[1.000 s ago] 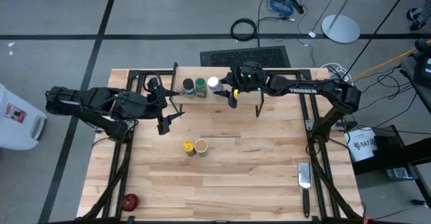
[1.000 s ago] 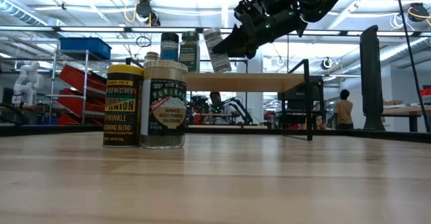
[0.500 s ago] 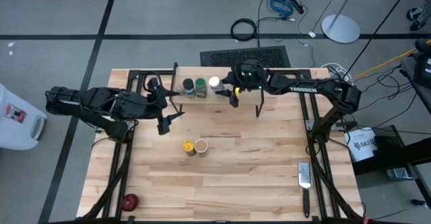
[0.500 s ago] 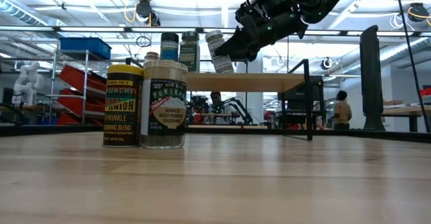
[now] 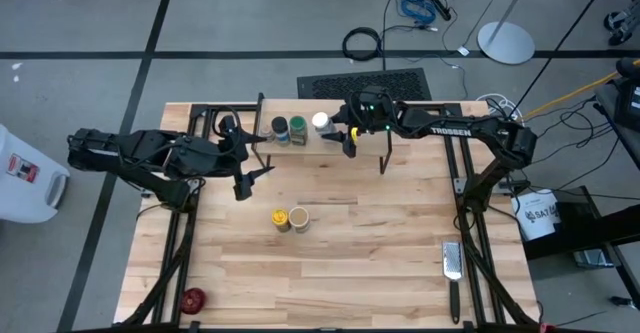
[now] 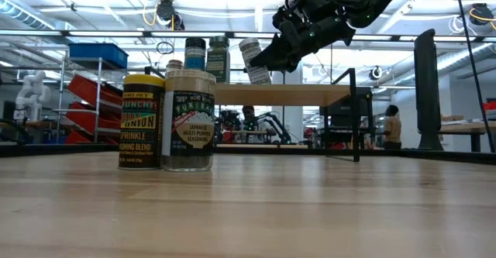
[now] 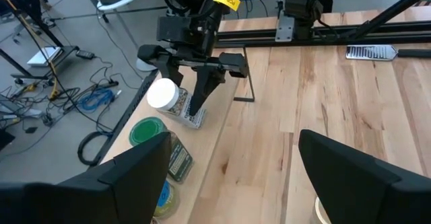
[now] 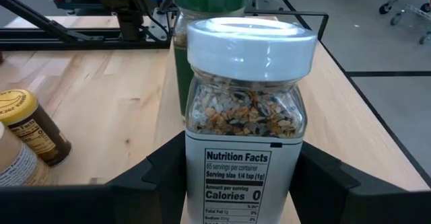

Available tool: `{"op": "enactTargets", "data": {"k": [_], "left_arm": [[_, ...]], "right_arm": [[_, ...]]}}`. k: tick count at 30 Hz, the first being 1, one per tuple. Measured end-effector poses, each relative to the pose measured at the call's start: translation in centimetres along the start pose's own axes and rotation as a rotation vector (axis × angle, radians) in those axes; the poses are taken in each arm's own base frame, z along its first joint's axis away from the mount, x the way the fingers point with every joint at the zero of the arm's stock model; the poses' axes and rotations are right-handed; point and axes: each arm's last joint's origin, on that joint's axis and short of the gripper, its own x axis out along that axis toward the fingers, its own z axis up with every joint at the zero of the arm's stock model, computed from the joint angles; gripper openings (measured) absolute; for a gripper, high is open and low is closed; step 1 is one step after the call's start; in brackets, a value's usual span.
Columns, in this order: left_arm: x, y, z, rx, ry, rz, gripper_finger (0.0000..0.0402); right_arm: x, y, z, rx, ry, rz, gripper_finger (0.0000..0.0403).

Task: Shelf spices
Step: Put the white seasoning bottle on the shelf

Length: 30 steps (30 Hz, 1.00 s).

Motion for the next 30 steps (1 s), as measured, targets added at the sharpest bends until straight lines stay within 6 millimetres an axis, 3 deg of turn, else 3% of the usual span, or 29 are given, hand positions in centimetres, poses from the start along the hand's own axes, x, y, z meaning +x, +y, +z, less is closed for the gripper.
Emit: {"op": "enactTargets", "data": {"k": [5, 14, 24, 30], "left_arm": [[0.0, 0.0, 0.0, 0.0, 0.0, 0.0, 0.0335], [0.0, 0.0, 0.0, -0.001, 0.0, 0.0, 0.0335], [0.1, -0.1, -0.1, -0.025, 0.005, -0.027, 0.0335], [1.1, -0.8, -1.4, -0.001, 0.059, -0.096, 0.0335]], "right_arm": [[-0.1, -0.2, -0.1, 0.004, 0.005, 0.0, 0.0206], [-0.2, -0.5, -0.3, 0.006, 0.02, -0.007, 0.0255], [-0.5, -0.4, -0.1, -0.011, 0.014, 0.016, 0.0258], [-2.0, 0.0, 0.6, -0.017, 0.033, 0.014, 0.0258]]}}
